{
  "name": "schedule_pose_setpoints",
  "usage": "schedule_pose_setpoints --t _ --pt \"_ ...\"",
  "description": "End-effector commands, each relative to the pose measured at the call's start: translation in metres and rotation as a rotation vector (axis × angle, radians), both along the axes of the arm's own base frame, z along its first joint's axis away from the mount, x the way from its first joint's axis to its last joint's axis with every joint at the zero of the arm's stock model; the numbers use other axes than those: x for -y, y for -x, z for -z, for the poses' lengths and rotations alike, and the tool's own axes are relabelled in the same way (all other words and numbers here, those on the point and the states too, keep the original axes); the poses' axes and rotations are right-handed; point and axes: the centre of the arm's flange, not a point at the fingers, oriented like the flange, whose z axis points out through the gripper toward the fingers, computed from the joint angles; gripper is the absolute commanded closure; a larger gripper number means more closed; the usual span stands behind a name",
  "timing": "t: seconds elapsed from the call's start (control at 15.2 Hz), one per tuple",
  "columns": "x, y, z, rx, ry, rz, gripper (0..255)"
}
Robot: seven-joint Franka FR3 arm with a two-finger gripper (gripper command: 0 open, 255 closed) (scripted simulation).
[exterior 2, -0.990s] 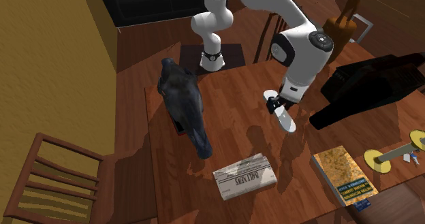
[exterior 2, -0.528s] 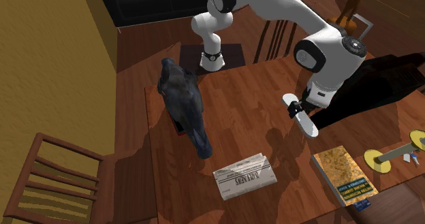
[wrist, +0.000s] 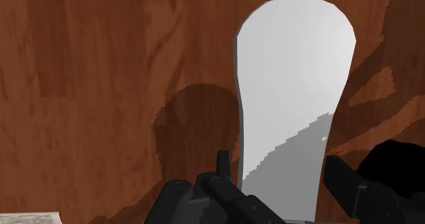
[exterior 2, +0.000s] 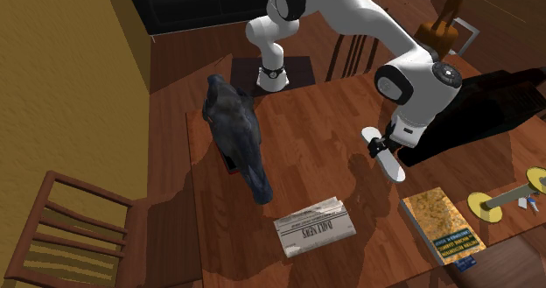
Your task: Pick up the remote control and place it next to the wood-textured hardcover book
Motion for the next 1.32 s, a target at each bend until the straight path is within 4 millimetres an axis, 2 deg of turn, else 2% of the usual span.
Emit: schedule_pose_setpoints --t 0.0,0.33,0.86,0.92,1.25 --pt "0.0 -0.001 0.011 0.001 0.0 0.0 255" --pt "0.0 -0.001 0.038 0.001 0.0 0.0 255" --pt "0.0 -0.001 0.038 0.001 0.0 0.0 255" --pt "0.0 -0.001 0.038 0.001 0.0 0.0 0" --pt "0.0 -0.001 0.038 0.001 0.0 0.0 0"
